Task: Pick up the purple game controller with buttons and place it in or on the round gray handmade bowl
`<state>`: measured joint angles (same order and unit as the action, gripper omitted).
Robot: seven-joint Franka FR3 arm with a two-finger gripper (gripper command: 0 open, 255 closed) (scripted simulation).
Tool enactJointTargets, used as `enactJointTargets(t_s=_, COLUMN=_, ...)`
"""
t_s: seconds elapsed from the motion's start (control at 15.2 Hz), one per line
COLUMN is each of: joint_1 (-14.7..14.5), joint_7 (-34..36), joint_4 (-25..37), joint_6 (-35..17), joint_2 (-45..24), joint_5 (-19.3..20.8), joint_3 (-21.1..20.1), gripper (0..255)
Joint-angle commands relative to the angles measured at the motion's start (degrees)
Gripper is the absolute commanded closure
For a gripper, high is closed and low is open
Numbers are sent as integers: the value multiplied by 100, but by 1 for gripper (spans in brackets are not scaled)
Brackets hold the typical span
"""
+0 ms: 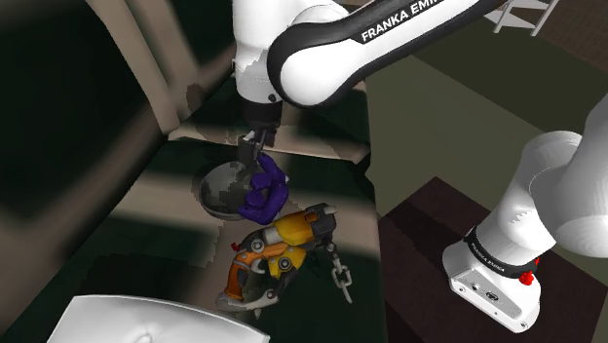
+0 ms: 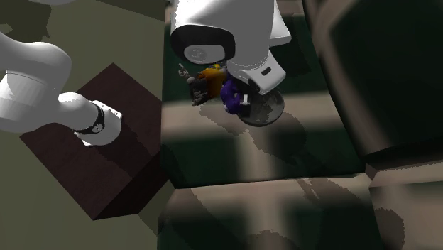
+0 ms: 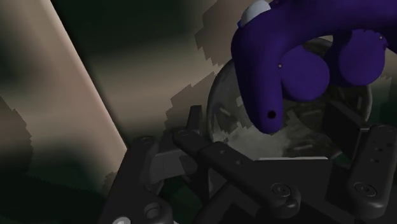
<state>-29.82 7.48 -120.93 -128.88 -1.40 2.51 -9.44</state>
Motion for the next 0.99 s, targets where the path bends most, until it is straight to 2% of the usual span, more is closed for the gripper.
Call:
enactJointTargets(t_s=0.0, joint_1=39, joint_7=-149, joint_4=-366, joint_6=6, joint_2=502, joint_5=-328, joint_3=22, gripper=0)
enactJointTargets(t_s=0.2, joint_1=47, joint_7=-336, joint_4=-781, joint_6=71, joint_2=1125, joint_5=-710, joint_3=109, gripper=0)
enactJointTargets(t_s=0.66, joint_1=34, joint_7=-309, joint_4=-993, joint_6=-465, joint_2=801, joint_5=-679, joint_3=83, gripper=0)
enactJointTargets(t_s=0.92, joint_1=33, joint_7=-307, joint_4=-1008, joint_6=-509, joint_2=771, joint_5=-676, joint_3=80, gripper=0)
